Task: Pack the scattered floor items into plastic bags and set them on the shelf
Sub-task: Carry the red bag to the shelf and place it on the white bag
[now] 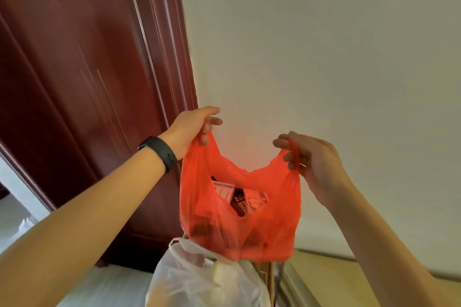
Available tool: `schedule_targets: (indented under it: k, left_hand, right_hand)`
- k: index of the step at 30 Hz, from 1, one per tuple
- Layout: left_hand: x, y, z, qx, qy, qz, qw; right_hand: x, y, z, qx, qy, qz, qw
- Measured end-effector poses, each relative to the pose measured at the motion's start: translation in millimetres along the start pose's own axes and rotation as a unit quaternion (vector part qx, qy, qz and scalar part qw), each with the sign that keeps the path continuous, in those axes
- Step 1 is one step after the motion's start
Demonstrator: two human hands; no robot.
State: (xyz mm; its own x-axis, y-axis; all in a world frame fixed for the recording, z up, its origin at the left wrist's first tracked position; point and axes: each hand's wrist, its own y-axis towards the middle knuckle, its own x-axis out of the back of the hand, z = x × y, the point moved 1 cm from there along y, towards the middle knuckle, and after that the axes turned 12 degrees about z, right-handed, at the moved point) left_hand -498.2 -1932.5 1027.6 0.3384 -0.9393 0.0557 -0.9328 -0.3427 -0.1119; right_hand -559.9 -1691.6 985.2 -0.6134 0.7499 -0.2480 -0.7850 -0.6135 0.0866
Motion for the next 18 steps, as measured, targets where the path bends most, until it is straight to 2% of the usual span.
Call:
schedule_targets:
  k: [5,8,10,13,16,18]
  left_hand:
    - [46.0,41.8,37.9,0.013,0.082,0.016,0.996]
    - [61.0,57.8,80.8,0.011,0.238,0.074,0.968]
    - [72.2,61.5,112.2,-0.005,0.318,0.081,0.945]
    - [91.1,57.6,157.2,-0.061,0.374,0.032,0.925]
    - [104.2,43.3,199.6,-0.127,0.316,-0.052,0.939]
    - [111.1,34.9,226.0,-0.196,0.281,-0.127,0.931]
  right_hand:
    - [-11.5,34.7,-58.9,-0.037,0.006,-0.021,0.999]
    - [-9.9,45.4,-96.0,-0.064,-0.058,-0.082,0.993]
    - [-9.6,44.2,-121.4,-0.053,-0.097,-0.115,0.987]
    - [-13.1,30.3,-158.6,-0.038,-0.171,-0.174,0.969]
    - [-12.8,7.2,-192.8,-0.014,-0.238,-0.235,0.942]
    - [-11.2,-8.5,-214.5,-0.002,-0.256,-0.275,0.927]
